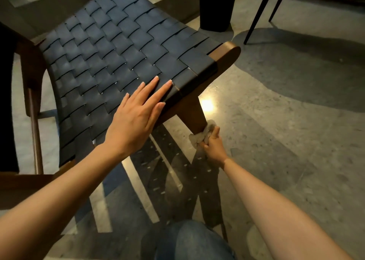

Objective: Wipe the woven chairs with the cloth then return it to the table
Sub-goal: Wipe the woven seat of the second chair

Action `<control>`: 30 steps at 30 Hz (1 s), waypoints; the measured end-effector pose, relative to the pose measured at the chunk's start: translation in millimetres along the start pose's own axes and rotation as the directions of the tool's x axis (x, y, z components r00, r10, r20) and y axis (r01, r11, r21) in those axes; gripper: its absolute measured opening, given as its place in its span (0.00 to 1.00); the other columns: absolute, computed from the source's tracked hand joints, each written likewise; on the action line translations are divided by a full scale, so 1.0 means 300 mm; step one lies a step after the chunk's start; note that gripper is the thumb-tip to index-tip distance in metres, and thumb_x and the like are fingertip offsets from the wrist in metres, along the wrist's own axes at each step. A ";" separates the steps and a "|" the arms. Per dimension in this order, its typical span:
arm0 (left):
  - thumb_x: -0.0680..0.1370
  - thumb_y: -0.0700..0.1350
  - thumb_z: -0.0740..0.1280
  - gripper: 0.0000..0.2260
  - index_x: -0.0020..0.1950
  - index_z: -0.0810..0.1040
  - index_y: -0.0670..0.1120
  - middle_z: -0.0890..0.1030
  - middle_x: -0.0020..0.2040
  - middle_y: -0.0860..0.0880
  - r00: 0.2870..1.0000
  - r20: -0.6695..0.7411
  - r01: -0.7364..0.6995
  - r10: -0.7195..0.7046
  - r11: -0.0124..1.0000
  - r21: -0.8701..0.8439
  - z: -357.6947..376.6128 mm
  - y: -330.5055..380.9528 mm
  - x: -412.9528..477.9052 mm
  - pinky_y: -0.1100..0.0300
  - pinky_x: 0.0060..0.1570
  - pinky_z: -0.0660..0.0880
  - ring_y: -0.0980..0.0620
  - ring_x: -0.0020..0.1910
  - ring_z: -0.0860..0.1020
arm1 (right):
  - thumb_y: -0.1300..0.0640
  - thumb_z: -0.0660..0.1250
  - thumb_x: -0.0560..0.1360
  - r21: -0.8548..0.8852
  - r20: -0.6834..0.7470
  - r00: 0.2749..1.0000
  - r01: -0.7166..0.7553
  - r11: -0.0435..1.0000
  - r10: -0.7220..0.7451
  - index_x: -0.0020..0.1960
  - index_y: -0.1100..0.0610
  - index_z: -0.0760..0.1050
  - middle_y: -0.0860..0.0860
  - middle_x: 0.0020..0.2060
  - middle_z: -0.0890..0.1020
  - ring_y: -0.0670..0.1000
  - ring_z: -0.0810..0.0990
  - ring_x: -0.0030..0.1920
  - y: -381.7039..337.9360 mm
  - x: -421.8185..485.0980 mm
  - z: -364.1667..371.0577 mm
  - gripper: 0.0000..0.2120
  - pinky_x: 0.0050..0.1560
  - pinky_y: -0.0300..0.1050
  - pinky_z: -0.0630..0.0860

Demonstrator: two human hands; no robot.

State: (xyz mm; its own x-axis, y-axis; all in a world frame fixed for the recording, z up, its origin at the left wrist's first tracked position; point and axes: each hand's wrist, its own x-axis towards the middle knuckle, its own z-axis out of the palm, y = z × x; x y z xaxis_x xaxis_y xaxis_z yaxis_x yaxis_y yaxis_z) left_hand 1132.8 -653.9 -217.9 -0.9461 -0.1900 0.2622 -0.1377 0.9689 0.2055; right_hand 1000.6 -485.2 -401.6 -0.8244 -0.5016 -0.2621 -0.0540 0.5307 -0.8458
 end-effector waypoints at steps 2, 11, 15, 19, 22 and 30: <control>0.82 0.57 0.44 0.21 0.75 0.47 0.61 0.55 0.77 0.51 1.000 -0.008 -0.004 0.004 1.000 0.000 0.000 0.001 0.001 0.46 0.72 0.52 0.47 0.76 0.54 | 0.62 0.63 0.78 -0.050 0.015 1.000 -0.017 0.999 0.017 0.74 0.54 0.42 0.60 0.69 0.62 0.62 0.69 0.67 0.023 0.019 -0.006 0.35 0.65 0.56 0.71; 0.82 0.57 0.43 0.21 0.75 0.46 0.61 0.54 0.77 0.51 1.000 0.004 0.006 -0.006 1.000 -0.018 -0.002 0.008 0.000 0.45 0.73 0.52 0.47 0.76 0.53 | 0.47 0.70 0.70 0.131 -0.340 0.854 0.457 0.880 -0.393 0.62 0.38 0.56 0.46 0.59 0.64 0.46 0.69 0.60 -0.136 -0.025 0.035 0.28 0.59 0.45 0.75; 0.82 0.57 0.44 0.21 0.75 0.47 0.61 0.54 0.78 0.51 1.000 -0.003 0.011 -0.011 1.000 -0.014 -0.004 0.008 0.000 0.46 0.73 0.52 0.48 0.76 0.53 | 0.37 0.61 0.75 0.100 -0.257 0.902 0.382 0.919 -0.347 0.69 0.45 0.54 0.51 0.67 0.62 0.53 0.66 0.67 -0.037 0.006 0.050 0.28 0.61 0.46 0.72; 0.82 0.57 0.43 0.21 0.75 0.46 0.61 0.54 0.78 0.52 1.000 -0.006 0.007 -0.007 1.000 -0.007 0.004 0.006 -0.001 0.46 0.74 0.53 0.48 0.76 0.53 | 0.38 0.41 0.80 0.026 -0.172 0.978 0.124 0.992 -0.118 0.73 0.41 0.48 0.51 0.73 0.60 0.56 0.64 0.72 0.088 0.044 0.078 0.22 0.59 0.43 0.67; 0.81 0.58 0.43 0.21 0.74 0.46 0.62 0.55 0.78 0.51 1.000 0.002 0.012 -0.012 1.000 -0.011 -0.002 0.004 0.002 0.44 0.73 0.55 0.48 0.76 0.54 | 0.39 0.38 0.81 0.088 -0.142 0.990 -0.011 0.996 0.024 0.75 0.42 0.43 0.51 0.75 0.59 0.57 0.63 0.73 0.079 0.044 0.075 0.24 0.62 0.45 0.65; 0.81 0.58 0.42 0.20 0.74 0.44 0.63 0.53 0.78 0.54 0.999 0.038 0.013 -0.011 0.999 -0.048 -0.013 -0.003 0.007 0.44 0.73 0.54 0.49 0.76 0.53 | 0.40 0.60 0.75 0.199 -0.429 0.884 0.296 0.934 -0.189 0.70 0.50 0.58 0.56 0.68 0.64 0.50 0.64 0.66 -0.170 -0.121 0.087 0.28 0.61 0.36 0.65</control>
State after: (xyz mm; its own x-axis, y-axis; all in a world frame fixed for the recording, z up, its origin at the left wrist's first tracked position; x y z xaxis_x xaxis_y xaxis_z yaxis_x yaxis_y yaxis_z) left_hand 1132.2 -655.6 -213.8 -0.9549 -0.1949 0.2242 -0.1358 0.9576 0.2540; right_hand 1048.2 -511.9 -361.0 -0.9597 -0.2506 0.1271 -0.1823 0.2110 -0.9603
